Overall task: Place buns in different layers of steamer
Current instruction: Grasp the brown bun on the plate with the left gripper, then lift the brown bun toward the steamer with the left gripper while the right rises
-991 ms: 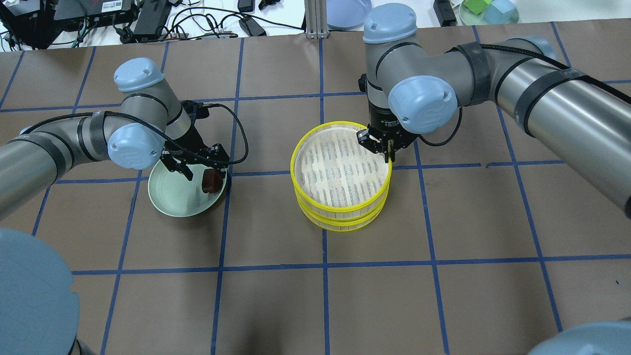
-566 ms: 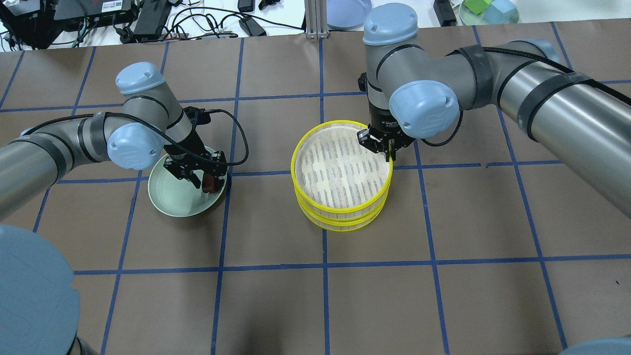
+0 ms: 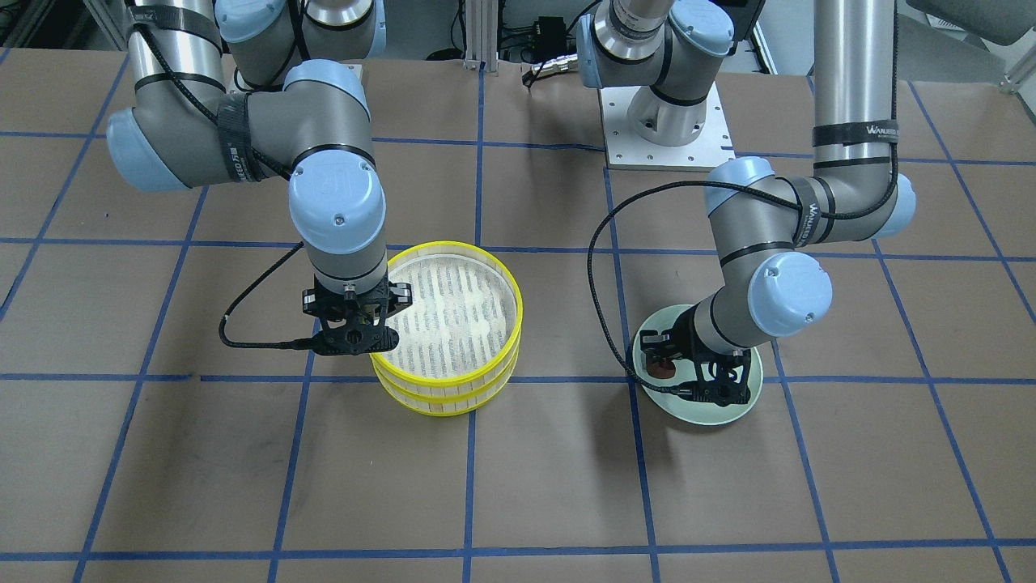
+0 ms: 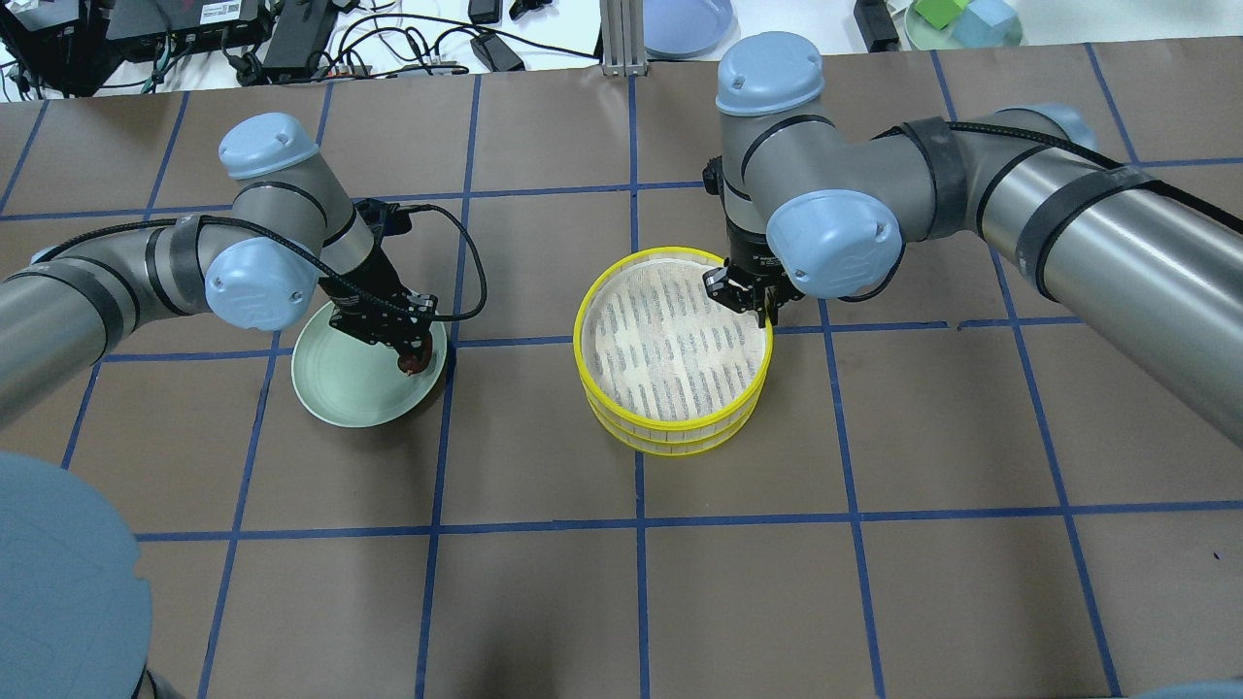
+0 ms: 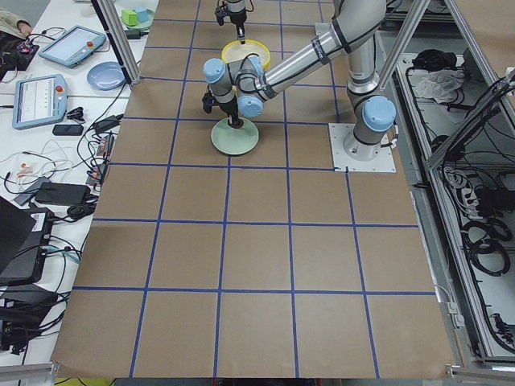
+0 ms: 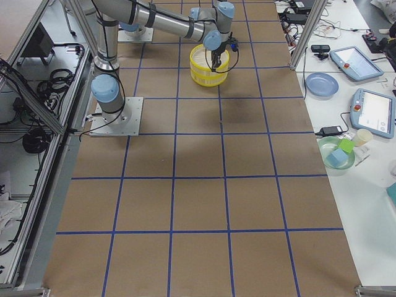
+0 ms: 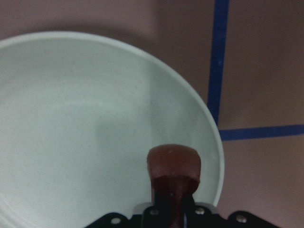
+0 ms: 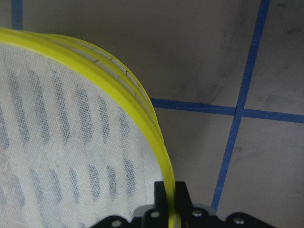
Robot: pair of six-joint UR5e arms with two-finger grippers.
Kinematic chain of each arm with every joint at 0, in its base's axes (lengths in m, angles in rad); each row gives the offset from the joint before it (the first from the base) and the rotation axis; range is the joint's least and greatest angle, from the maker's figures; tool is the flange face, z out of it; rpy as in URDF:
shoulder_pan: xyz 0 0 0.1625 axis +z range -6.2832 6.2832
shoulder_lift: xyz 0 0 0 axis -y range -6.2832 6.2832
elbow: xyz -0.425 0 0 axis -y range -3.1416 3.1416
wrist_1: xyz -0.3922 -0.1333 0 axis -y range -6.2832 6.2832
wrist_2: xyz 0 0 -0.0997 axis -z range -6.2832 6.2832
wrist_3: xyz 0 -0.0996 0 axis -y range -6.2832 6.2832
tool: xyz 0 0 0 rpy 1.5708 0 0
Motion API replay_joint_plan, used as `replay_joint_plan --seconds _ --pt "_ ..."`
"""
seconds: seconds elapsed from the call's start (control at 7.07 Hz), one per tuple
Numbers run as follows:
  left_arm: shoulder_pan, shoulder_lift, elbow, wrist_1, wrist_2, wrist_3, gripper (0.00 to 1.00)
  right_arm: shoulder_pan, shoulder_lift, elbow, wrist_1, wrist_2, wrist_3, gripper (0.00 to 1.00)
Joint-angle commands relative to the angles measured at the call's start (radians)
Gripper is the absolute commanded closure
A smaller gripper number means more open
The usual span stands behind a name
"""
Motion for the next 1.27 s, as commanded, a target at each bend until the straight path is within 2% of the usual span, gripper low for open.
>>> replay_joint_plan --seconds 0.0,0.14,0.42,0.57,0.85,0.99,1.13 --pt "0.018 0.024 0.035 -0.002 0.001 0.051 1.00 0.000 -0.006 0.003 -0.002 0.000 -0.001 0.23" --pt "0.018 0.046 0.042 -0.011 -0.001 0.041 1.00 -0.001 -0.029 -0.018 -0.002 0.003 -0.004 0.00" --pt "-0.004 0.138 0.047 -0.061 -0.019 -0.025 1.00 -0.019 -0.138 -0.084 0.013 0.010 -0.024 0.00" --pt "-0.030 0.175 0.071 -0.091 -0.068 -0.118 1.00 -0.026 -0.204 -0.104 0.068 0.012 -0.024 0.00" --pt "-0.204 0.206 0.137 -0.129 -0.053 -0.355 1.00 -0.058 -0.243 -0.214 0.247 0.044 -0.025 0.00" --pt "-0.305 0.205 0.166 -0.125 0.084 -0.417 1.00 -0.085 -0.244 -0.272 0.315 0.068 -0.025 0.00" --pt "-0.385 0.211 0.180 -0.122 0.129 -0.486 1.00 -0.126 -0.247 -0.282 0.357 0.072 -0.027 0.00"
